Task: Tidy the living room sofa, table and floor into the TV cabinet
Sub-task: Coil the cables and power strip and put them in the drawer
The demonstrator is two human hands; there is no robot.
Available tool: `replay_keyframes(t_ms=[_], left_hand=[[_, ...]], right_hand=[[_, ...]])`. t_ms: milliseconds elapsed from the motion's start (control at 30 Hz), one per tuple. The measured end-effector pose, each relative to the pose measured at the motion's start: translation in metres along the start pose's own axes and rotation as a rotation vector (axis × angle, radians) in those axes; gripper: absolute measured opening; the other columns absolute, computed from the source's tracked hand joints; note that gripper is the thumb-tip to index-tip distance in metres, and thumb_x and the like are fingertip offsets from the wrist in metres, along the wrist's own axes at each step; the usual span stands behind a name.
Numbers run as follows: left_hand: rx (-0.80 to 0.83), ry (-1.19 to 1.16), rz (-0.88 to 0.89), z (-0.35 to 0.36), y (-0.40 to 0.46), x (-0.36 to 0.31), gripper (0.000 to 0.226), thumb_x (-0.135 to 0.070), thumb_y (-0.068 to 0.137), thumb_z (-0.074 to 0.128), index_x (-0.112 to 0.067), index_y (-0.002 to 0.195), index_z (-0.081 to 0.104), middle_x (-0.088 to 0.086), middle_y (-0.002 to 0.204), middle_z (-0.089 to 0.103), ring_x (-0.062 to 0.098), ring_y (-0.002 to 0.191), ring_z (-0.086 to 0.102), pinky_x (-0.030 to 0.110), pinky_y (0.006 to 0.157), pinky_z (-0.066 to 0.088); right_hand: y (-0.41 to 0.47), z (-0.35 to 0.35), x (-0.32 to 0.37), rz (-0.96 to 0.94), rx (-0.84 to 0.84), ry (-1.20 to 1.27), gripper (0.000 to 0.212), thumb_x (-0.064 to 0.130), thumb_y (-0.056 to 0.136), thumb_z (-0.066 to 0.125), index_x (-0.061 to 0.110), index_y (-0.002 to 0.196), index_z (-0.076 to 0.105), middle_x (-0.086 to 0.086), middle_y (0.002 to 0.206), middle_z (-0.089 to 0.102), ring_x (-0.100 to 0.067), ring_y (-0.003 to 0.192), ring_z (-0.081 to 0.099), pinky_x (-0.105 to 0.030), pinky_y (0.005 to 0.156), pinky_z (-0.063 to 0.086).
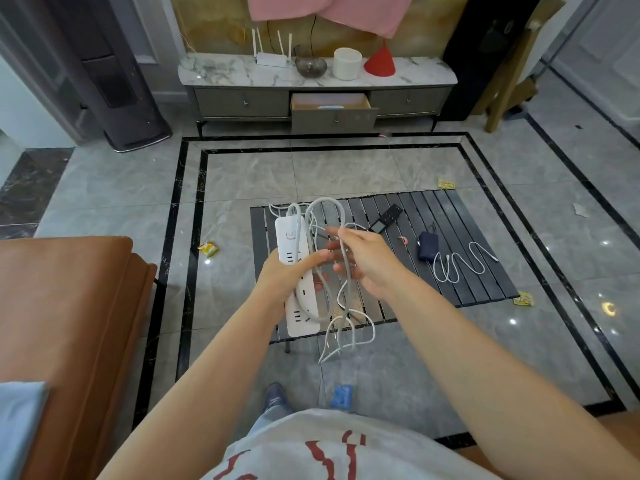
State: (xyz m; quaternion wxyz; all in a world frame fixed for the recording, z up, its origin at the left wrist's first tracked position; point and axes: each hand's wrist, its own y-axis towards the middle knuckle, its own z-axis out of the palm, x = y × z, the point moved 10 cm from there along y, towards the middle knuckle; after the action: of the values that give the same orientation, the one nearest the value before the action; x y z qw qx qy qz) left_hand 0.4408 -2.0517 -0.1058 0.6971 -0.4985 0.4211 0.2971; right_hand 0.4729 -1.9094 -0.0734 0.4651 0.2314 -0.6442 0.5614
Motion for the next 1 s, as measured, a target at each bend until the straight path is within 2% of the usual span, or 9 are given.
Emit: replay_keyframes(t_ms=[67,167,367,467,567,667,767,867,1000], left_hand=[[-0.021,0.036,0.015,-0.003,0.001,0.001,0.035,-0.033,0.073,0.087,-0.017,0.099,0.07,0.009,0.087,0.076,0.026,0.076,0.073,0.043,0.071,0.062],[-0.044,0.067,0.031,-0.006,0.002,0.001,0.052,-0.046,0.063,0.089,-0.018,0.102,0.069,0.008,0.092,0.076,0.028,0.085,0.074,0.05,0.079,0.061],[-0.049,0.045,0.09,0.002,-0.005,-0.004,0.053,-0.05,0.062,0.087,-0.022,0.103,0.068,0.014,0.094,0.074,0.031,0.084,0.073,0.05,0.075,0.061],[-0.006,-0.016,0.07,0.01,-0.005,-0.003,0.069,-0.057,0.058,0.086,-0.019,0.111,0.066,0.014,0.098,0.074,0.027,0.081,0.072,0.047,0.077,0.061],[0.017,-0.049,0.084,0.011,-0.005,-0.006,0.063,-0.048,0.064,0.086,-0.015,0.113,0.066,0.012,0.098,0.075,0.027,0.086,0.073,0.043,0.078,0.06],[0.029,-0.047,0.081,0.009,-0.005,-0.009,0.047,-0.034,0.073,0.085,-0.016,0.113,0.067,0.01,0.1,0.075,0.026,0.091,0.073,0.044,0.079,0.06],[0.078,-0.018,0.096,0.011,-0.003,-0.013,0.049,-0.033,0.072,0.085,-0.015,0.114,0.067,0.011,0.103,0.075,0.029,0.096,0.072,0.047,0.085,0.059],[0.151,-0.013,0.107,0.017,-0.005,-0.019,0.048,-0.033,0.071,0.085,-0.014,0.112,0.069,0.016,0.104,0.074,0.033,0.098,0.071,0.048,0.088,0.058],[0.199,0.023,0.109,0.018,0.001,-0.026,0.019,-0.006,0.083,0.076,-0.023,0.091,0.073,0.008,0.088,0.074,0.024,0.084,0.07,0.04,0.077,0.058]], right_hand=[[-0.004,0.006,-0.007,0.049,0.023,-0.014,0.028,0.019,0.105,0.045,0.004,0.116,0.066,-0.013,0.093,0.068,-0.019,0.077,0.068,-0.027,0.056,0.058],[-0.007,0.009,-0.01,0.083,0.029,-0.116,0.028,0.022,0.105,0.043,0.009,0.113,0.066,-0.013,0.09,0.072,-0.019,0.074,0.07,-0.03,0.056,0.058],[-0.003,0.012,0.008,-0.132,-0.044,-0.466,0.028,0.03,0.102,0.042,0.032,0.113,0.068,-0.009,0.089,0.074,-0.037,0.073,0.073,-0.037,0.06,0.059],[-0.006,0.017,0.01,-0.105,-0.035,-0.227,0.02,0.027,0.101,0.053,0.031,0.102,0.072,-0.009,0.088,0.076,-0.034,0.071,0.073,-0.043,0.067,0.061],[-0.012,0.024,0.004,0.038,0.016,0.019,0.013,0.019,0.094,0.066,0.014,0.101,0.076,-0.012,0.087,0.076,-0.021,0.063,0.071,-0.031,0.06,0.059],[-0.013,0.01,0.006,0.027,-0.059,-0.055,0.011,0.021,0.084,0.076,0.013,0.092,0.076,-0.001,0.078,0.073,-0.012,0.065,0.066,-0.025,0.061,0.054],[-0.012,0.003,0.011,0.002,-0.081,-0.139,0.011,0.025,0.078,0.082,0.019,0.077,0.073,0.006,0.072,0.072,-0.006,0.064,0.065,-0.022,0.06,0.045],[-0.014,0.012,0.016,-0.017,0.03,-0.069,0.008,0.015,0.082,0.078,0.008,0.085,0.075,-0.005,0.078,0.075,-0.015,0.069,0.071,-0.021,0.059,0.055],[-0.023,0.006,0.019,-0.024,0.074,0.118,0.017,0.011,0.092,0.067,-0.001,0.101,0.073,-0.017,0.093,0.076,-0.023,0.079,0.075,-0.027,0.066,0.061]])
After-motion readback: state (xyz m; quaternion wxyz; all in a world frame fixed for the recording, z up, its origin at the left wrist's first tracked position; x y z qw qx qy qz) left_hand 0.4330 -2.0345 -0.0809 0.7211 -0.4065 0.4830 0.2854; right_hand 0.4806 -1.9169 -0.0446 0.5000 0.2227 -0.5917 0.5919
